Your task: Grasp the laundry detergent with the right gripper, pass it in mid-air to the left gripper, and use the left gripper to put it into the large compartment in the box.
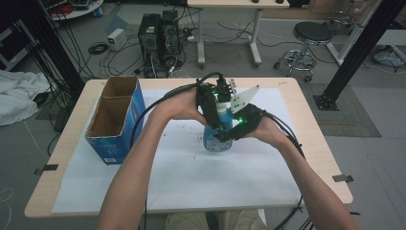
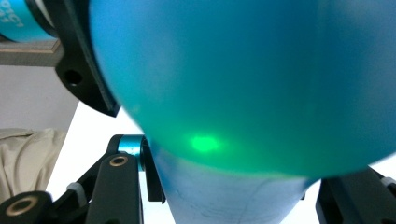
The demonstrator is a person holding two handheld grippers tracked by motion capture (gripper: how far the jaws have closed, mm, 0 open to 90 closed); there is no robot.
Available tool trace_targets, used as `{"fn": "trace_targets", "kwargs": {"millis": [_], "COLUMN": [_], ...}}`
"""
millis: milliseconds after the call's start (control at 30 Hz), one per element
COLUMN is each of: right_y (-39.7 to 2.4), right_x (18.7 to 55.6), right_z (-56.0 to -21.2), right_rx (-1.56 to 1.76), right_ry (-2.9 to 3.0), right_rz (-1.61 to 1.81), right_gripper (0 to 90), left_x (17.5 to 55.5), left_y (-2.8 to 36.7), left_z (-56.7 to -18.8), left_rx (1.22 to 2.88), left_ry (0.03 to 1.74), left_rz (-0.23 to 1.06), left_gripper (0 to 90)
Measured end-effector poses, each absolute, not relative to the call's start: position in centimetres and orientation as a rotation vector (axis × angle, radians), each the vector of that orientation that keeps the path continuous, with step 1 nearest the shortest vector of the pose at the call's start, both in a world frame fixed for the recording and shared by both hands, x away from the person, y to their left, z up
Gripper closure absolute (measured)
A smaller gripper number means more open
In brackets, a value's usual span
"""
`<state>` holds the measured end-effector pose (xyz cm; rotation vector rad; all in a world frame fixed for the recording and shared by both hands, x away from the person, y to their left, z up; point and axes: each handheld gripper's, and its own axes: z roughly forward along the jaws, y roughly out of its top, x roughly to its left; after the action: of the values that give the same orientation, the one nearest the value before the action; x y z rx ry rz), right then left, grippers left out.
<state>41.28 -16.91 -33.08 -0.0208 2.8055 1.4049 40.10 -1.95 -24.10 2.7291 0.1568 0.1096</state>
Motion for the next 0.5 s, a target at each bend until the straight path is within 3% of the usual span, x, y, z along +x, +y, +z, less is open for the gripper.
{"fn": "trace_targets", "kwargs": {"millis": [500], "right_y": [-16.75], "right_x": [41.3], "right_z": [-33.27], "right_rx": [-0.026], "right_ry": [2.808], "right_rz": [1.401], "right_gripper": [45.9], "left_x": [40.02], "left_y": [-2.08], "left_z": [-24.13], "left_rx": [2.742], "left_ry": [0.15], "left_rz": [0.117], "left_gripper": [30.3]}}
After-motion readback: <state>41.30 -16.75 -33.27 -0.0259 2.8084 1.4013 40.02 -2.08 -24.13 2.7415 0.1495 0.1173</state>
